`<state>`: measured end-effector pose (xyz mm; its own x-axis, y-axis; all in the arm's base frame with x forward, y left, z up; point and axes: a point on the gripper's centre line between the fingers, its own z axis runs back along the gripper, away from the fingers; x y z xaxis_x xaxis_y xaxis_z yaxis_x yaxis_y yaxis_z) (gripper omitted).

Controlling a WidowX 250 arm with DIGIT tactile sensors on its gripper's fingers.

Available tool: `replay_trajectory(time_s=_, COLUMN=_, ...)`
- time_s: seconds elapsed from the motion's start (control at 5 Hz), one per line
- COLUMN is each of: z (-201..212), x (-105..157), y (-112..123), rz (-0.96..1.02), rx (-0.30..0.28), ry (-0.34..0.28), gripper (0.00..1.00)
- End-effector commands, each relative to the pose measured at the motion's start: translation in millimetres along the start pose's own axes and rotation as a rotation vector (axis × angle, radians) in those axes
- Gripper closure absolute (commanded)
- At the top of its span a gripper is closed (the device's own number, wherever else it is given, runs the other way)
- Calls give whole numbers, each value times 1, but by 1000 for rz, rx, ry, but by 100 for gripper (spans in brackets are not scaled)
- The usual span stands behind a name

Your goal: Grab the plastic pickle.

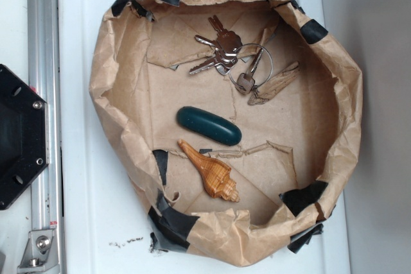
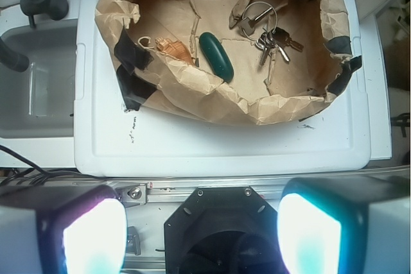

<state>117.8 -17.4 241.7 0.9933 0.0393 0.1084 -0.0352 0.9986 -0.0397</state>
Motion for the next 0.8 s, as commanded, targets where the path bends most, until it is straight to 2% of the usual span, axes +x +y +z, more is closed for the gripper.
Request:
replay_trajectory(time_s=0.0, z=0, x=0, y=0, rz=0, rx=0, ry=0, gripper=0)
replay_trajectory(time_s=0.2, z=-7, x=50, y=7, rz=-106, rx=22, ry=-43, gripper=0)
replay_trajectory(time_s=0.4, z=-27, x=99, y=8, rz=-264, rx=4, ry=-77, gripper=0)
replay_trajectory(time_s=0.6, z=-83, x=143, y=25, rz=-356, rx=7, ry=-62, gripper=0)
